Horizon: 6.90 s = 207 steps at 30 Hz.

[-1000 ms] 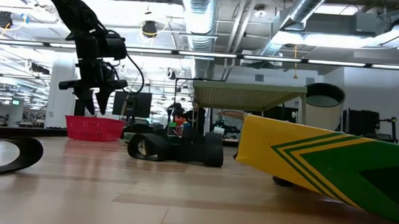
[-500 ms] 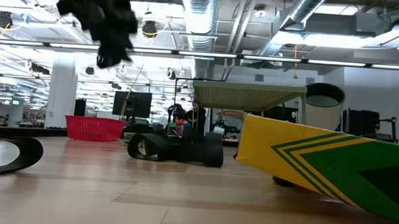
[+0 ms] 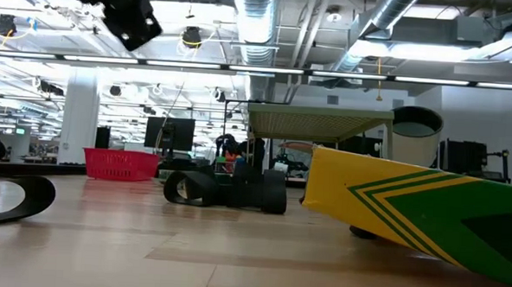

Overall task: Pick & Place Office Desk Supplies
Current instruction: Put the black rubber band into the red bin

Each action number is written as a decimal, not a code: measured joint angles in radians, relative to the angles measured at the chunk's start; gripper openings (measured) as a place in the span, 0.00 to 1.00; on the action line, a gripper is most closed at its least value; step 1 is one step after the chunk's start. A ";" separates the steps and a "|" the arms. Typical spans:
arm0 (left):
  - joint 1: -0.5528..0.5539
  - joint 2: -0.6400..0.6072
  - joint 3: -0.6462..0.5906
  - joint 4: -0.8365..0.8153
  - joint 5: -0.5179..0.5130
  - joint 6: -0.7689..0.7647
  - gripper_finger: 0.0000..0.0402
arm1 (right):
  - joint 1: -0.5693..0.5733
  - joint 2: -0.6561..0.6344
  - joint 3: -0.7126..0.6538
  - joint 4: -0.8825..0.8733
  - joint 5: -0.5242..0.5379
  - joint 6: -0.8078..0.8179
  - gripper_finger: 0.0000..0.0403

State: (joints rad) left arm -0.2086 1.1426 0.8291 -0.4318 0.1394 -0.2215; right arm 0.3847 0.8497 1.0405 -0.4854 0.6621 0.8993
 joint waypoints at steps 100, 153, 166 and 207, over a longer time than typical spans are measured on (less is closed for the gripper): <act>0.115 0.544 -0.001 0.354 0.097 -0.070 0.39 | 0.000 0.001 0.000 -0.068 -0.055 0.062 0.50; 0.872 0.075 0.000 -0.330 -0.530 -0.416 0.00 | -0.106 0.001 0.000 -0.083 -0.010 0.006 0.50; 1.062 0.285 0.000 -0.128 -0.297 -0.287 0.01 | -0.105 0.001 0.000 -0.083 -0.010 0.010 0.50; -0.005 -0.064 0.000 0.047 0.232 -0.288 0.44 | -0.054 0.002 0.000 -0.085 -0.010 -0.020 0.50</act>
State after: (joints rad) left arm -0.2137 1.0789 0.8291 -0.3853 0.3717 -0.5095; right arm 0.3311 0.8513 1.0401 -0.5705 0.6518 0.8795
